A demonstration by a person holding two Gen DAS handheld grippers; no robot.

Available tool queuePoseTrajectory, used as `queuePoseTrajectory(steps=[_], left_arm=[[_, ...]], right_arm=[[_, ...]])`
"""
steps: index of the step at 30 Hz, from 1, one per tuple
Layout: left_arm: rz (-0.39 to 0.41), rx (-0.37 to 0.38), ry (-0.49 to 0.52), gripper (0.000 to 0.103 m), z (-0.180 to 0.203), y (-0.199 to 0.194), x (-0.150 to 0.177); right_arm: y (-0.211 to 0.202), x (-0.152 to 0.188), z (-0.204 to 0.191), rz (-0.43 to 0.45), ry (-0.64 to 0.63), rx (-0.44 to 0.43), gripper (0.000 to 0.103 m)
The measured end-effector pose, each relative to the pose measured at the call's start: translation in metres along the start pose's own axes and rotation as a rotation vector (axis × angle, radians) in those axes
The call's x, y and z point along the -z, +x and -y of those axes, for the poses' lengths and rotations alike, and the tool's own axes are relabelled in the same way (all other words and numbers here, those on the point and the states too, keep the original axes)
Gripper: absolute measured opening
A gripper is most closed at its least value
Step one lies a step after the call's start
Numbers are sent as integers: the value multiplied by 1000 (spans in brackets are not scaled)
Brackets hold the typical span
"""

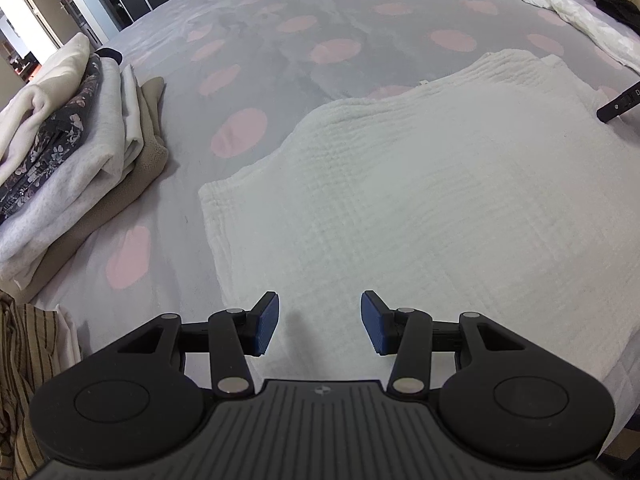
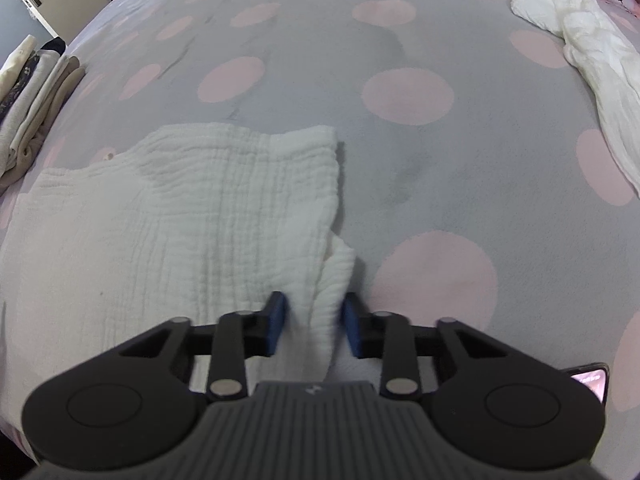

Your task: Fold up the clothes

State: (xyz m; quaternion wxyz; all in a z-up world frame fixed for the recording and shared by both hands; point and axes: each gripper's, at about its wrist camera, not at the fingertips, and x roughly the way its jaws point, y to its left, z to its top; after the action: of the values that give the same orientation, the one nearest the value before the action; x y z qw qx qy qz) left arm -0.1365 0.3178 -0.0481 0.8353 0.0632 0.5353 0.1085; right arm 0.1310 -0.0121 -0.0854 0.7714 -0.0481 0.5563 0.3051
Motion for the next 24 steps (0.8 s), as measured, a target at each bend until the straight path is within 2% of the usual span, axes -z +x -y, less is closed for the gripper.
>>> queuePoseTrajectory(steps=[1,8,15,19,24], left_arm=[[5,-3,0,43,0,-2,1],[50,-5,-59,43,-13,-14,7],[75,-2,-92,43,-22,-20,10],[107,16,-101,43,-25,-26,10],[151,42,-84,43,-25,-31,13]], right_arm=[[-3,0,-3,4,4,-11,10],[-22,-3,-22,28,31,-87,9],[-71,-17,-61,80,70,-253,9],[-83,-27,-98,66,44,-323,9],[-89,-41,-159,50,-49,-387,9]])
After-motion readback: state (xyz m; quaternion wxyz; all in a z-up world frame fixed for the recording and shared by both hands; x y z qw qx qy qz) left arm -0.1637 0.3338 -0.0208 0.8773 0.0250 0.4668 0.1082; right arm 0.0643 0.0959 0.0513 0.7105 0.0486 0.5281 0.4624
